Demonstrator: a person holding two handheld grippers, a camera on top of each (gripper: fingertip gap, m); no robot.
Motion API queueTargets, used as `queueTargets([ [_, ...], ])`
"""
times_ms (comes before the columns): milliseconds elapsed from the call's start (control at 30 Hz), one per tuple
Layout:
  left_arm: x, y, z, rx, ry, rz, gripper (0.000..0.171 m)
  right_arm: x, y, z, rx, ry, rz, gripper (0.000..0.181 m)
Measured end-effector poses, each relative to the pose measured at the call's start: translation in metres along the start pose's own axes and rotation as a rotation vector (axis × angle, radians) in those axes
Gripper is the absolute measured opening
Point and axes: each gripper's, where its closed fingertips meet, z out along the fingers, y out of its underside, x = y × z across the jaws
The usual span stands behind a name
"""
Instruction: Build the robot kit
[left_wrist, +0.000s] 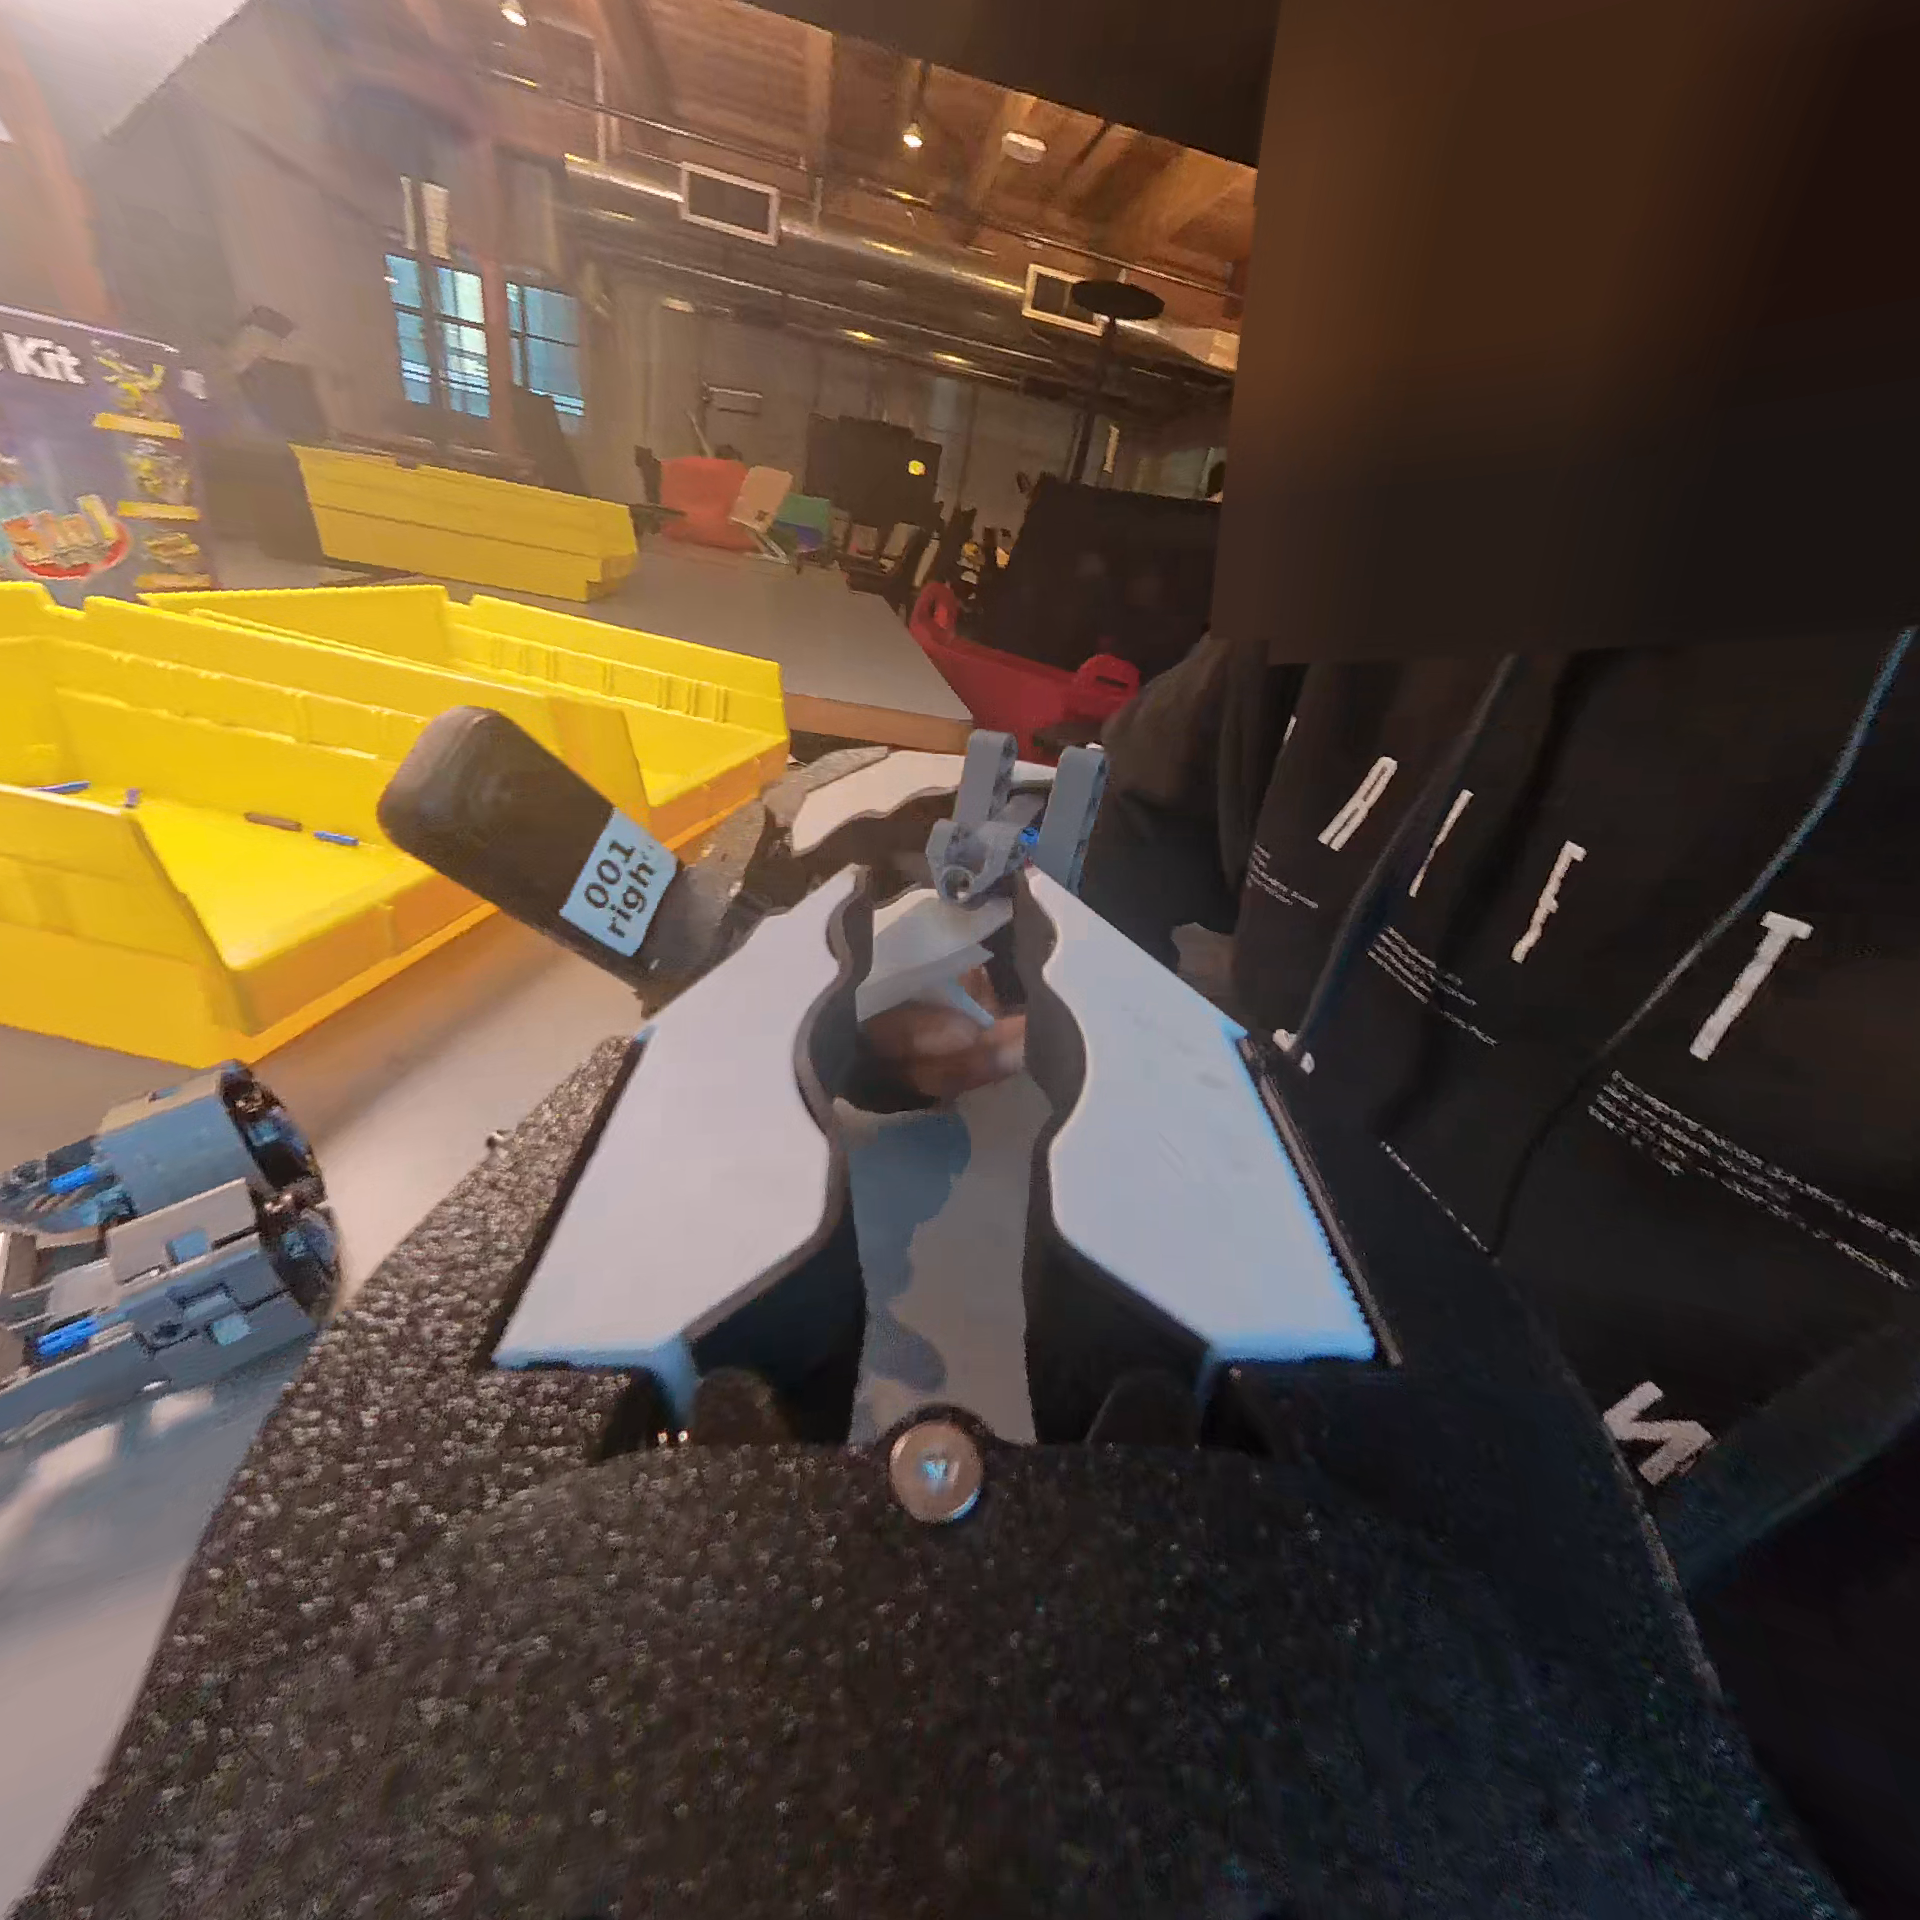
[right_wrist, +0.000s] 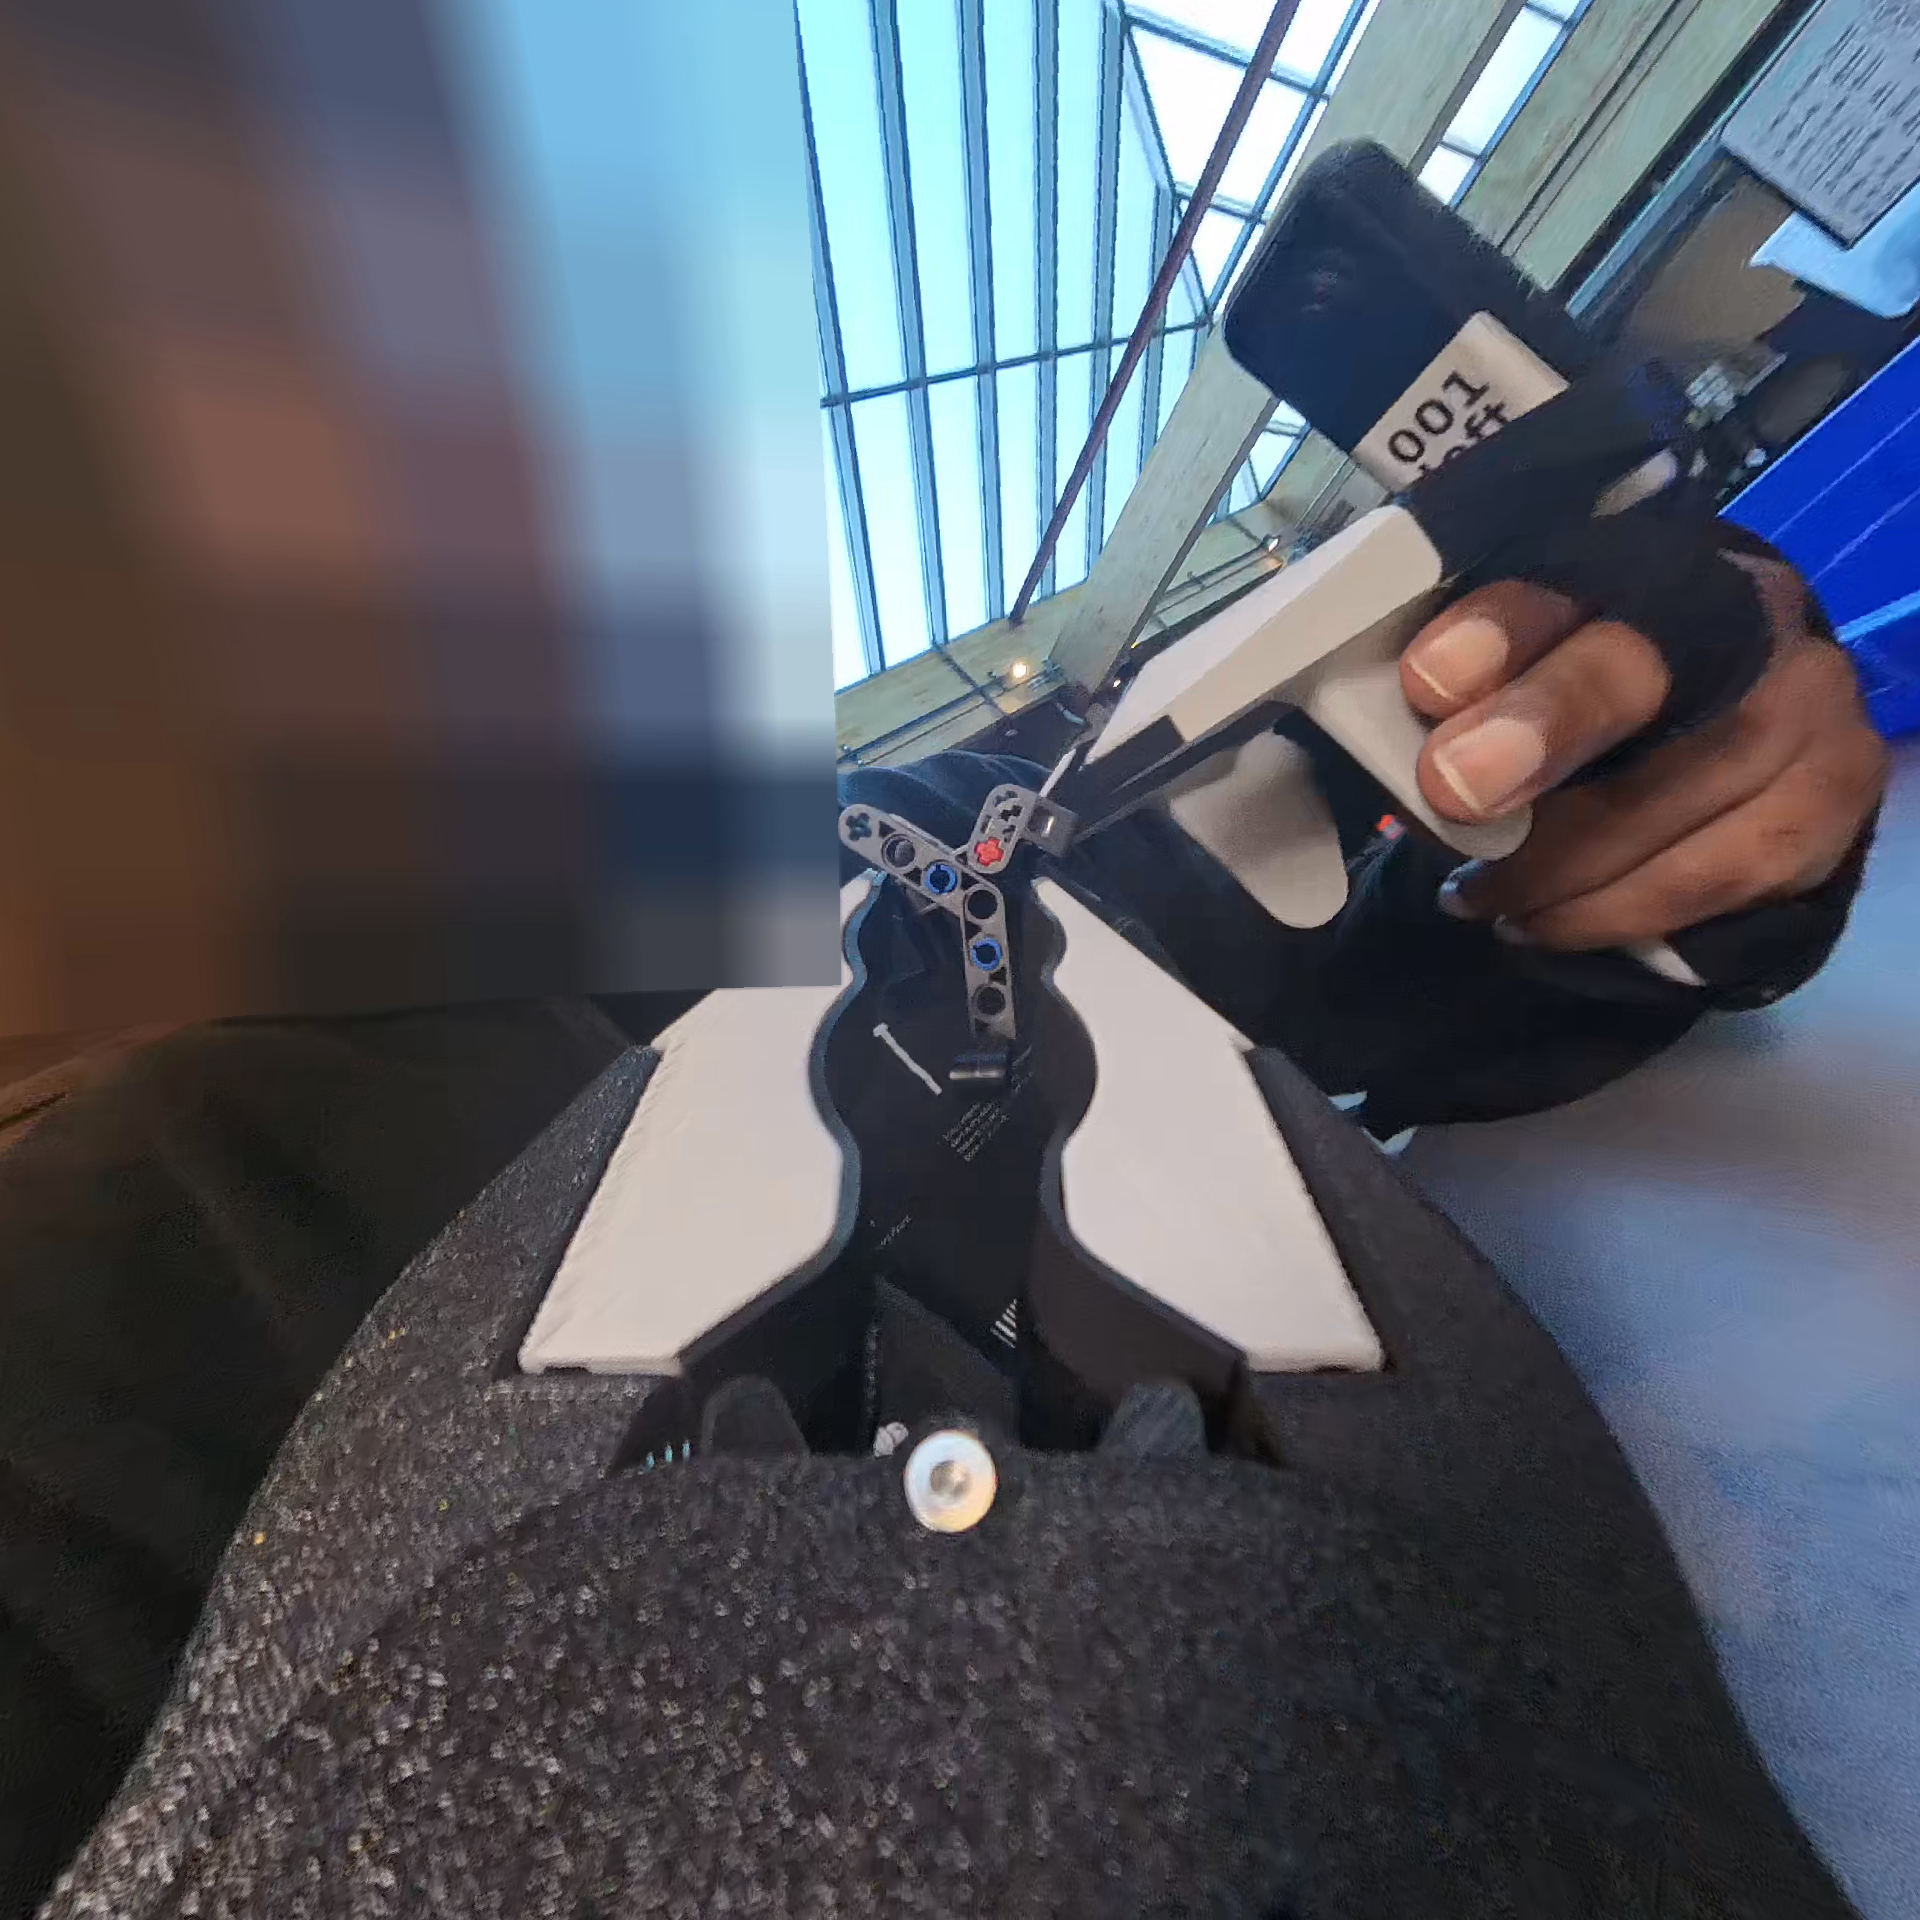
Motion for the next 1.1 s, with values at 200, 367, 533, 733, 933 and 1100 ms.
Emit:
queueTargets([
  [200, 0.028, 0.014, 0.006, -0.088, 0.157, 0.005, 0.021, 0.001, 0.028, 0.007, -0.137, -0.016, 0.057, 0.021],
  [367, 0.033, 0.021, 0.007, -0.145, 0.151, 0.045, 0.017, 0.003, 0.035, 0.007, -0.189, 0.017, 0.013, 0.021],
  [533, -0.003, 0.023, -0.004, -0.212, -0.106, 0.182, 0.018, 0.024, 0.006, -0.013, -0.141, 0.261, -0.171, 0.021],
  [733, -0.029, 0.034, -0.011, -0.328, -0.291, 0.279, 0.017, 0.046, -0.007, -0.045, -0.352, 0.724, -0.650, 0.041],
  [933, -0.067, 0.055, -0.025, -0.476, -0.508, 0.313, 0.017, 0.054, -0.021, -0.063, -0.409, 0.973, -0.813, 0.048],
  [1100, -0.086, 0.068, -0.028, -0.544, -0.643, 0.320, 0.017, 0.083, -0.033, -0.086, -0.348, 1.248, -0.781, 0.038],
])
